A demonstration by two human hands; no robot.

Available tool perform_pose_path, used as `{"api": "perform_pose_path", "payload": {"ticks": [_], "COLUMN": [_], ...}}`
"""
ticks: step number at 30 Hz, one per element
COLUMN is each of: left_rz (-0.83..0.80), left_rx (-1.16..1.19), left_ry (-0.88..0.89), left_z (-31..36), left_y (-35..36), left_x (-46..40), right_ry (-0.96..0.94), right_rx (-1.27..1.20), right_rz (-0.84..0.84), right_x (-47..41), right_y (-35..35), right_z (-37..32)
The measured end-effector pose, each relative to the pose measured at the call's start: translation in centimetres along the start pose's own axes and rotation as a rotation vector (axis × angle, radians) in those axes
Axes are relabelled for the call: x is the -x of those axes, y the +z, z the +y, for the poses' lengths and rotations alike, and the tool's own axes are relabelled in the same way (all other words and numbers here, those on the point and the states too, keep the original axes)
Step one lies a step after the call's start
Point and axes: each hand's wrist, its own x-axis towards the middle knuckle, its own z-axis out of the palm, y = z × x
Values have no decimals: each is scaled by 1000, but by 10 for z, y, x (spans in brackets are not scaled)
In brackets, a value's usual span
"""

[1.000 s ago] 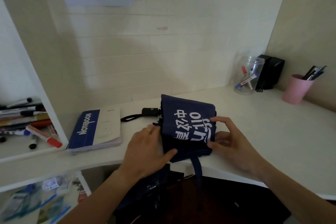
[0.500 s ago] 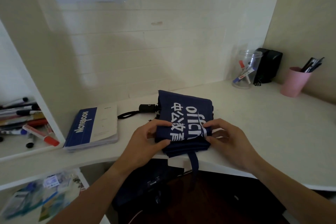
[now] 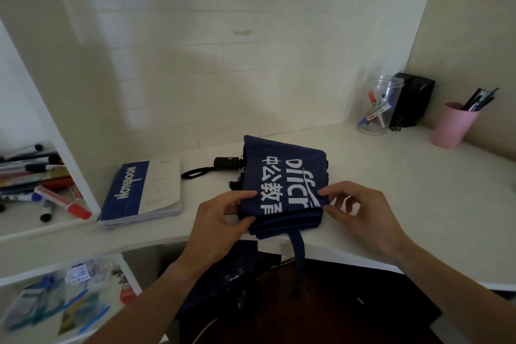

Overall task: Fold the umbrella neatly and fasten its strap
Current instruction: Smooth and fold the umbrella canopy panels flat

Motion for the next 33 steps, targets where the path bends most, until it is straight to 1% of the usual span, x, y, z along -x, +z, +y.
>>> {"api": "perform_pose_path", "payload": {"ticks": [2,6,9,12,16,18,19,20,21,23,26,27,31,33], "left_rz": [26,65,78,31,-54,-14,19,41,32,-52,-143,-149,-189,-202], "left_rx": [-35,-199,-234,-210,-130,-1,35,22,-33,-82,-22,-56,-332,-332], "left_ry": [32,212,247,174,-6,-88,-120,-136,-134,-125,-125,-113,-63,-58], "left_z": [-3,-6,-11,-12,-4,2,4,6,6,5,2,-1,-16,-19], "left_y": [-1,-1,-1,-1,-6,-6,-5,-4,-2,0,0,0,-1,-3], "left_x": [2,3,4,0,-7,-10,-12,-15,-19,-25,-37,-41,-44,-39], "right_ry": [-26,-126,-183,-211,-214,-222,-227,-231,-231,-227,-242,-249,-217,-188], "right_rx": [55,201,285,330,337,332,331,328,326,329,327,333,368,387], "right_rz": [19,44,30,9,-36,-44,-46,-49,-51,-44,-12,-1,-9,-56], "right_x": [0,1,3,3,2,2,2,1,1,-1,-6,-8,-11,-9], "right_y": [1,4,4,3,2,2,2,2,2,2,1,1,2,3], "right_z": [1,3,7,9,9,10,10,10,10,9,8,7,8,7]}}
